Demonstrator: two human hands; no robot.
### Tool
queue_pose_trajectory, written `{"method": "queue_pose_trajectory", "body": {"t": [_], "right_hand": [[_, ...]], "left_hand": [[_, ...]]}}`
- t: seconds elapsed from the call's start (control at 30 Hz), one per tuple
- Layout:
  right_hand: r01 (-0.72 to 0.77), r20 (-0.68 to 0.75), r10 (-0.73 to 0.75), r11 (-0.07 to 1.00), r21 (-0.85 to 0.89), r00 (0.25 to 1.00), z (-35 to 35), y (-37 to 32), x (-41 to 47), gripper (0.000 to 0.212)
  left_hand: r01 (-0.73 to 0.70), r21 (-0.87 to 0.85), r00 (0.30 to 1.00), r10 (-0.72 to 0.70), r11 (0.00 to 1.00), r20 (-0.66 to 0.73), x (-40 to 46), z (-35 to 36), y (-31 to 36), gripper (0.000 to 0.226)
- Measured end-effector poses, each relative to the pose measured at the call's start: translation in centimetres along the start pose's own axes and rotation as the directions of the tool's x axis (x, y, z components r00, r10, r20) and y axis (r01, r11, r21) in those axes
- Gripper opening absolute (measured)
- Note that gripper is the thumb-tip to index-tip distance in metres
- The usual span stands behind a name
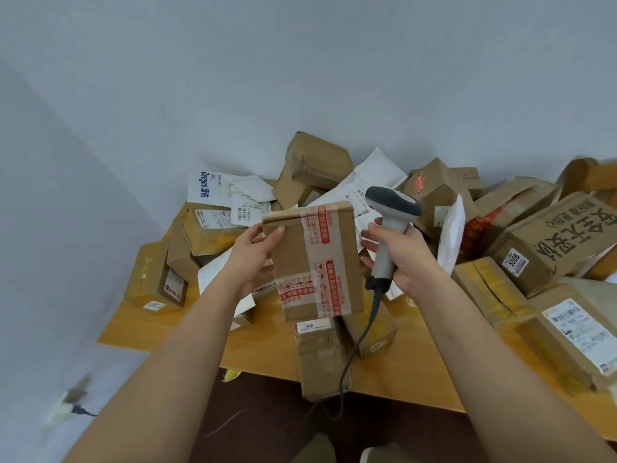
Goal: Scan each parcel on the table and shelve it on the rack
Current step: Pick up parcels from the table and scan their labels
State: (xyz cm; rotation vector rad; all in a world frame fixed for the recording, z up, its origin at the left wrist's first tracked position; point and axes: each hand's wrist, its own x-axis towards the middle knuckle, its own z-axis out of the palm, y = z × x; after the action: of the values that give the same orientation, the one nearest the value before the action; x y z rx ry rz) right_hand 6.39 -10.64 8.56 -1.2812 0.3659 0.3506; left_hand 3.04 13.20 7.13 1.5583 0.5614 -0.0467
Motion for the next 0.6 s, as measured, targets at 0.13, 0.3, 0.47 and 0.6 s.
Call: {"method": "queue_pose_trajectory", "body": {"t": [0.13,0.3,0.47,0.6], "right_hand": [[0.012,-0.021,-0.013,1.0,-0.012,1.0,0.2,-0.7,-0.1,0.036],[0.043,0.133,-0.03,0.994,-0.097,0.991,0.1,-1.6,-0.7,0.038],[0.109,0.276,-0.054,0.976,-0.189,0.96,1.2,-1.6,-2.0,0.047],[0.134,0.257,-0.08,0.97,-0.203,0.963,2.1,-0.8,-2.1,0.044]], "left_hand": [[-0.014,-0.132,0.999,0.008,0.991,-0.039,-0.2,0.0,1.2,0.033],[0.032,-0.392,0.955,-0.144,0.919,-0.258,0.5,-0.3,1.7,0.048],[0.066,-0.577,0.927,-0.264,0.814,-0.266,1.0,-0.1,1.6,0.054],[0.078,-0.585,0.933,-0.266,0.807,-0.242,0.7,0.7,2.1,0.046]]}}
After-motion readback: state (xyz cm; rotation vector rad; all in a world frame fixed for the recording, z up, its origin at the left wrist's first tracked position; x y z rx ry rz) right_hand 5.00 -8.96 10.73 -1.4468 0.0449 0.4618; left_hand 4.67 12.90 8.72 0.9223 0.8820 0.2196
